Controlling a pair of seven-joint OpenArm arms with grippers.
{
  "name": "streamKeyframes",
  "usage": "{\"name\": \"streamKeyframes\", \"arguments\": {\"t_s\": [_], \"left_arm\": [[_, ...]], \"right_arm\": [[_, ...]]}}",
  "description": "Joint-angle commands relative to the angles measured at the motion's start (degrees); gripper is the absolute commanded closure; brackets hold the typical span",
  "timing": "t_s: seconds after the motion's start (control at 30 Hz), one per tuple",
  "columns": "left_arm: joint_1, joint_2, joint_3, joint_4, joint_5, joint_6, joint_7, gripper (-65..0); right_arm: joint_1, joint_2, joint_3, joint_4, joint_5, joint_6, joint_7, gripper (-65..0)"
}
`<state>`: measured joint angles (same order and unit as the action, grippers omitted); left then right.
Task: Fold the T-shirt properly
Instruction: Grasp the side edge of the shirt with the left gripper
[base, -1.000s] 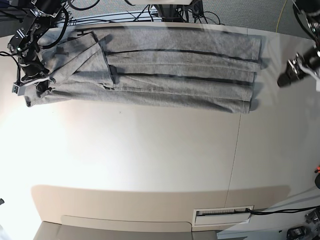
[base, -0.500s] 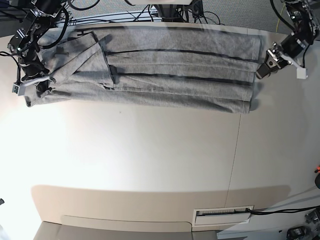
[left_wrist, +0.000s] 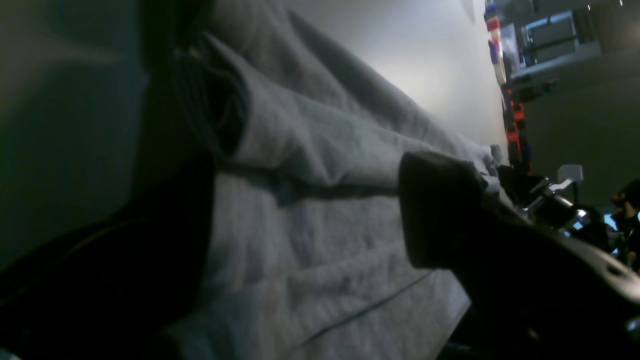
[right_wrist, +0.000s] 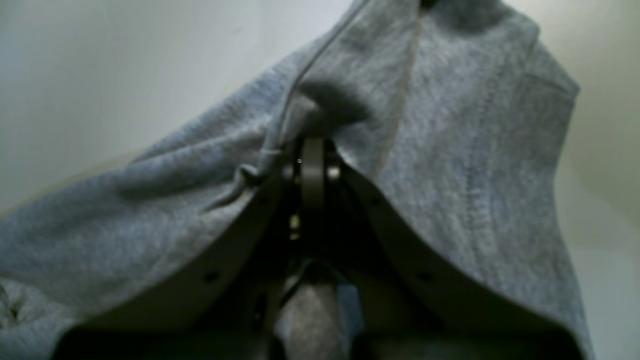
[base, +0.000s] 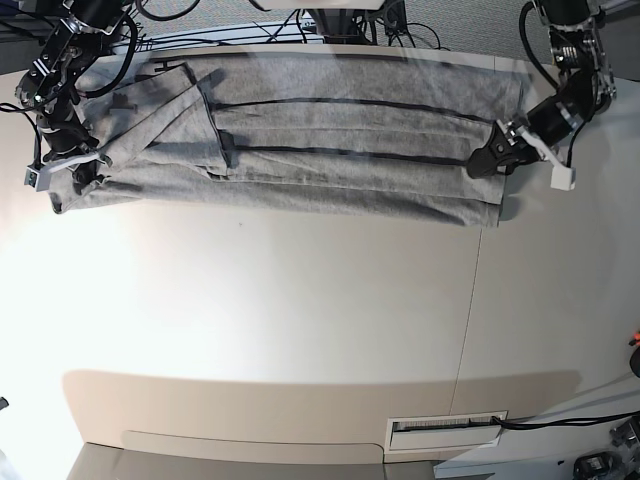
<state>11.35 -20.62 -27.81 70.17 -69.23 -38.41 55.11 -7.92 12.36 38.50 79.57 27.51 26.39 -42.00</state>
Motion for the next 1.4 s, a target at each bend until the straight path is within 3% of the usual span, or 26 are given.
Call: {"name": "streamKeyframes", "arguments": {"t_s": [0.0,0.1,0.2,0.27,0.37,0.4,0.87,0.97,1.07,1.13,1.37], "left_arm": [[0.20,-0.15,0.39,-0.09,3.26,1.88,2.29,-50.7],[0.26,-0.17,0.26,-0.09,3.26,3.04,2.32,-50.4],[0.24,-0.17,0.26,-0.09,3.26,3.02,2.47,-43.1],[0.24,-0.17,0.26,-0.09,3.28,3.02,2.43,-29.5],[0.24,-0.15,0.26,-0.09,3.26,2.14,1.81,-3.3],[0.22,-0.17,0.26,-0.09,3.23,1.53,1.44,0.0],[0.15,-0.17,0.26,-0.02,1.03,0.85,0.46,0.0],[0.22,-0.17,0.26,-0.02,-1.46,-1.59,1.97,-0.6],[0.02,-0.15,0.26,-0.02,-4.98,-1.59,4.42,-21.3],[-0.07,-0.15,0.26,-0.02,-4.94,-1.59,4.39,-30.5],[-0.11,-0.13,0.28,-0.02,-0.11,-1.59,0.20,-31.8]], "right_arm": [[0.31,0.81,0.22,0.59,0.11,0.20,-0.24,0.0],[0.31,0.79,0.22,0.59,0.09,0.20,-0.33,0.0],[0.31,0.81,0.22,0.59,0.09,0.20,-0.42,0.0],[0.31,0.81,0.22,0.59,0.09,0.20,-0.44,0.0],[0.31,0.81,0.22,0.59,0.09,0.20,-0.44,0.0],[0.31,0.81,0.22,0.59,0.09,0.20,-0.44,0.0],[0.31,0.79,0.22,0.59,0.09,0.20,-0.44,0.0],[0.31,0.79,0.22,0.59,0.09,0.20,-0.44,0.0],[0.31,0.79,0.22,0.59,0.09,0.20,-0.46,0.0],[0.31,0.81,0.22,0.59,0.07,0.20,-0.46,0.0],[0.31,0.79,0.22,0.59,0.09,0.20,-0.44,0.0]]}}
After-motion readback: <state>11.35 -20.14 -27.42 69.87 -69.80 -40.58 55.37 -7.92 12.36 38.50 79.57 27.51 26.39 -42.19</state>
